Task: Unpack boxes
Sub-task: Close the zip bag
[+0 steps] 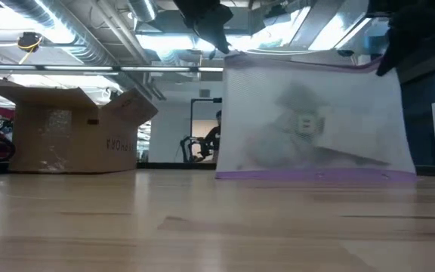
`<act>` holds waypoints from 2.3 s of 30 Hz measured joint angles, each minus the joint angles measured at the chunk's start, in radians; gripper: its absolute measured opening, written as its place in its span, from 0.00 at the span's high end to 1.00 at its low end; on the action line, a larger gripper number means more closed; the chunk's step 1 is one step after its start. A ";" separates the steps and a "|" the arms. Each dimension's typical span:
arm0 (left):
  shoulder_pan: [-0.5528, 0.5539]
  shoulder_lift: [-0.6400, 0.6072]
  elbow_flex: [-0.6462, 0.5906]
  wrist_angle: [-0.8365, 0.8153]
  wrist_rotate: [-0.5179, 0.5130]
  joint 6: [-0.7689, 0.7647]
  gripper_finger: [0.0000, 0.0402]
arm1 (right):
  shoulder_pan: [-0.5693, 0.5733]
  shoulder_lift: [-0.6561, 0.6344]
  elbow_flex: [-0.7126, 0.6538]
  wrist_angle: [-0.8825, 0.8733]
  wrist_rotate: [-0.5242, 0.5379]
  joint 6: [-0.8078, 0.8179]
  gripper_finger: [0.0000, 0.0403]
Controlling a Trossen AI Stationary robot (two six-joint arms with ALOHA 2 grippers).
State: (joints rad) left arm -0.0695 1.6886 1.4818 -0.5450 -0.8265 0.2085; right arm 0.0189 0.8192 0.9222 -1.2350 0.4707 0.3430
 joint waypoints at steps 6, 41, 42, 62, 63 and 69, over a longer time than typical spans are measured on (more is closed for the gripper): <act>0.010 0.000 -0.001 -0.002 0.000 -0.005 1.00 | 0.000 -0.026 0.000 -0.098 -0.061 0.059 1.00; 0.077 -0.048 -0.003 -0.008 0.244 -0.125 1.00 | 0.000 -0.022 0.000 -0.072 -0.202 0.037 1.00; 0.086 -0.060 -0.003 -0.010 0.263 -0.127 1.00 | 0.000 -0.010 0.000 -0.058 -0.209 0.024 1.00; 0.197 -0.167 0.001 -0.157 0.485 -0.049 1.00 | 0.000 0.057 0.048 0.202 -0.209 -0.144 1.00; 0.197 -0.172 0.001 -0.160 0.498 -0.048 1.00 | 0.000 0.057 0.063 0.202 -0.216 -0.147 1.00; 0.197 -0.198 0.001 -0.172 0.520 -0.029 1.00 | 0.000 0.056 0.148 0.131 -0.255 -0.165 1.00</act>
State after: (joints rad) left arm 0.1272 1.4910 1.4830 -0.7166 -0.3067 0.1790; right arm 0.0189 0.8750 1.0698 -1.1039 0.2161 0.1776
